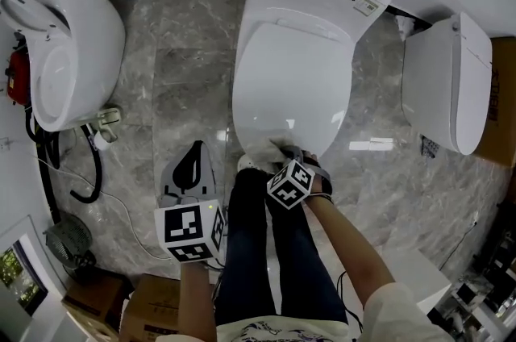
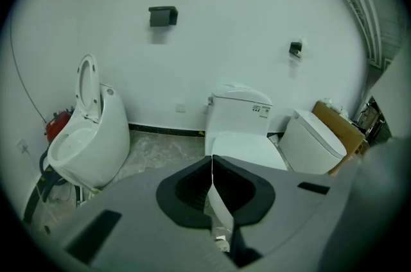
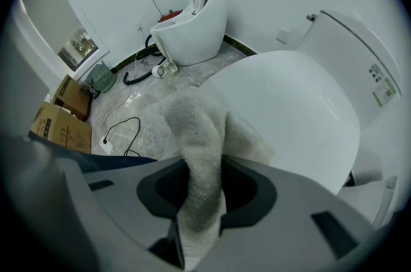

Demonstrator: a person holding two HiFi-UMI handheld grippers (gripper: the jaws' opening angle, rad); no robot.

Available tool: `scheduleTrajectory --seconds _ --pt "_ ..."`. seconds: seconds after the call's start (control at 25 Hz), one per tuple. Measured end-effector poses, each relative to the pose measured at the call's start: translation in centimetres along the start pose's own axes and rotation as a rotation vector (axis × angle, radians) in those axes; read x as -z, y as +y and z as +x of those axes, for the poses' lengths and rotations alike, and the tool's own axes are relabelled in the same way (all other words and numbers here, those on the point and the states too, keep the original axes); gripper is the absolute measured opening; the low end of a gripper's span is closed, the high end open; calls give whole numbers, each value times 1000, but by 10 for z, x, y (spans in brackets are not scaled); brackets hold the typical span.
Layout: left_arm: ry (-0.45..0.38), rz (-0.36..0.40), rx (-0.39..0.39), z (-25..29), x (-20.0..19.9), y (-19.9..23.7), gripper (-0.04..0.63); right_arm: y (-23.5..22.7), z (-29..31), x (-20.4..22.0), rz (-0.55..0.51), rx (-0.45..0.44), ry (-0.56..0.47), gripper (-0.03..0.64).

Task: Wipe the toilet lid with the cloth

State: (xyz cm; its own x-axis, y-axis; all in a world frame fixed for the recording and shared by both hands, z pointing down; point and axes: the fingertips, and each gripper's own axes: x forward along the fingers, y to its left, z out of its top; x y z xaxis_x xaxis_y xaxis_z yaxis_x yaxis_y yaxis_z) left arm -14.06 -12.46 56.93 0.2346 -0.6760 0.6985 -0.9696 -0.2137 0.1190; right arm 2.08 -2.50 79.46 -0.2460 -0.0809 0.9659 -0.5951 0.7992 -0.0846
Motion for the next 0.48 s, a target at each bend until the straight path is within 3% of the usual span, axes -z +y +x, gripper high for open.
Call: scheduleTrajectory --seconds 0.48 --pt "8 69 59 16 -14 -34 9 -50 -16 67 64 72 41 109"
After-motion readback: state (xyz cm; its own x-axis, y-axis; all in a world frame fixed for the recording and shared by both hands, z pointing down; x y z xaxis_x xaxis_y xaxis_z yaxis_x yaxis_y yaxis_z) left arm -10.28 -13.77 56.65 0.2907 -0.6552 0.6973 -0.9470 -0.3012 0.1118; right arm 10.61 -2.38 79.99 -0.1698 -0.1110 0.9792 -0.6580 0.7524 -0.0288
